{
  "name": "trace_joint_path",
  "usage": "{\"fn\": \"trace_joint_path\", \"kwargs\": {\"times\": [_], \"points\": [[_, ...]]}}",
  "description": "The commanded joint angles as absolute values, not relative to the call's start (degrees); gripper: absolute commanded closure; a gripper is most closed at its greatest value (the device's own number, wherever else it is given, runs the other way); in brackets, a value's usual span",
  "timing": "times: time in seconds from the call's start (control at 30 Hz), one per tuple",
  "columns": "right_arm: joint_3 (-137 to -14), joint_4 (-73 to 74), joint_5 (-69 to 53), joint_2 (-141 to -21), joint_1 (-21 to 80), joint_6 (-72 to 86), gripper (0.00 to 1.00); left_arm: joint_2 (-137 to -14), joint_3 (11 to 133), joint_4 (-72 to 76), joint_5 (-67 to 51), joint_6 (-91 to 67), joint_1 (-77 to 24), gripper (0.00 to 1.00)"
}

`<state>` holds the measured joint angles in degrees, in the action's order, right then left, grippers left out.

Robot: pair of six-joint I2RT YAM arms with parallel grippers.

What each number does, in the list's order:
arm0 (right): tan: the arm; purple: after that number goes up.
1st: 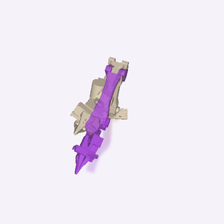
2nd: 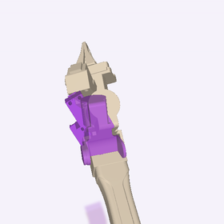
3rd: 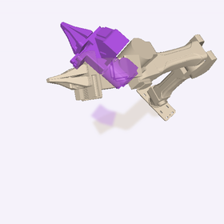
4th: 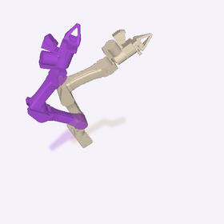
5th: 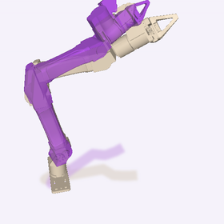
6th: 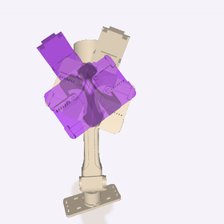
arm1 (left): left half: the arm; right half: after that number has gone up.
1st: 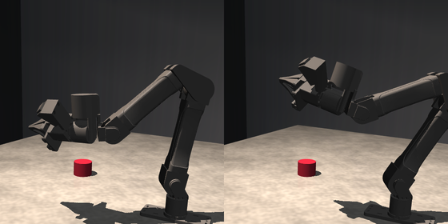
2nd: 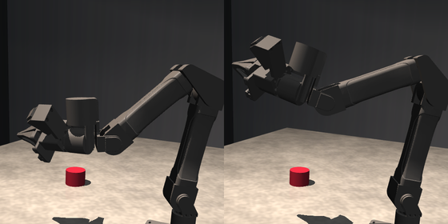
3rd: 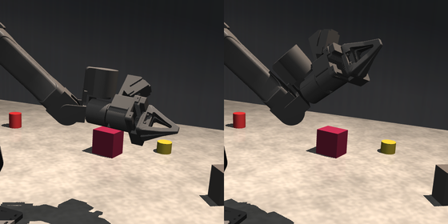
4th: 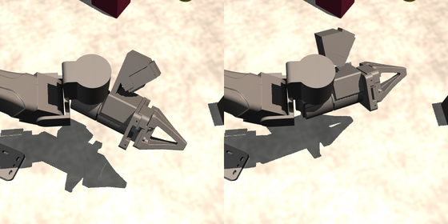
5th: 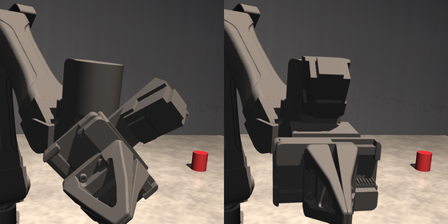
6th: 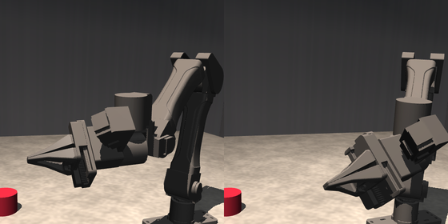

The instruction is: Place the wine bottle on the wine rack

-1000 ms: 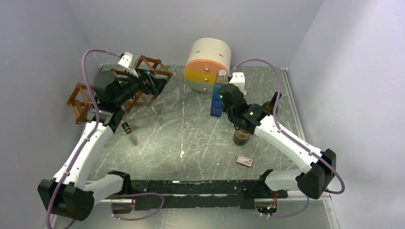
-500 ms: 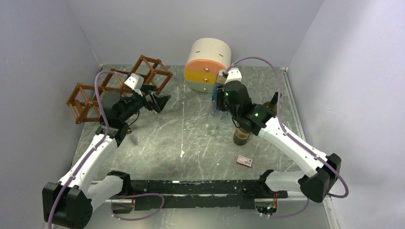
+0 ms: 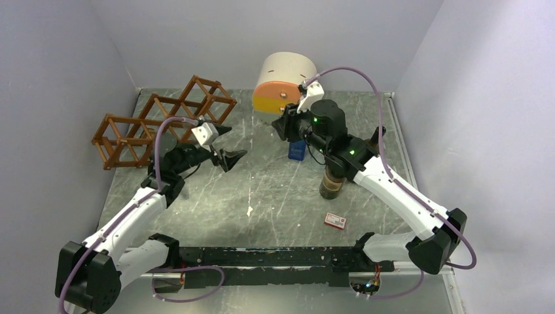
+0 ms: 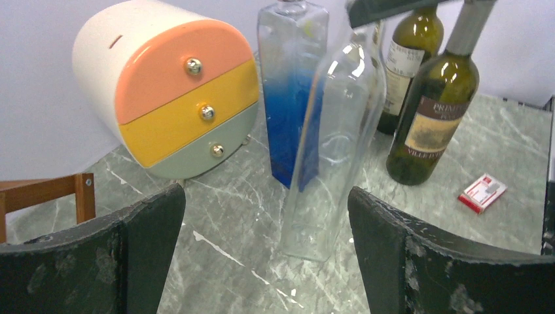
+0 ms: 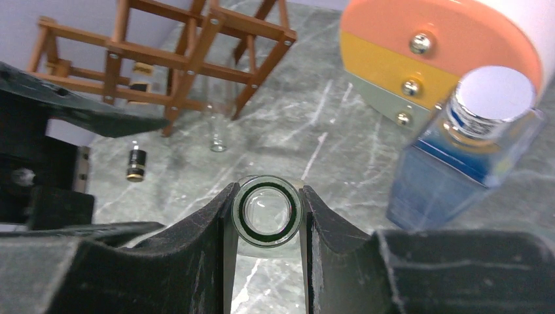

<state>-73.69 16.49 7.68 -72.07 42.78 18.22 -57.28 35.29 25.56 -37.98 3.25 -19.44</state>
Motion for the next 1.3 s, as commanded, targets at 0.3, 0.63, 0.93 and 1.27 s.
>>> {"fn": "trace_joint_path", "kwargs": {"times": [0.3, 0.63, 0.93, 1.27], "points": [[-77.28, 3.89, -0.18, -72.45, 42.45, 25.67, 1.0, -59.97, 35.43, 26.54, -44.87, 5.9, -22.05, 0.02], [-77.08, -0.02, -3.33, -73.03, 42.5, 29.31, 1.0, -62.71, 37.35, 23.78, -41.98, 5.49, -23.13, 0.03], [-76.8, 4.12, -5.36, -71.91, 42.5, 27.42, 0.97, -59.77, 36.57, 25.04, -35.68, 9.77, -24.15, 0.88], [-83.87, 25.82, -3.53, -69.33, 42.46, 12.94, 0.22, -54.36, 38.57, 16.2, -35.54, 31.91, -24.61, 0.93]]}}
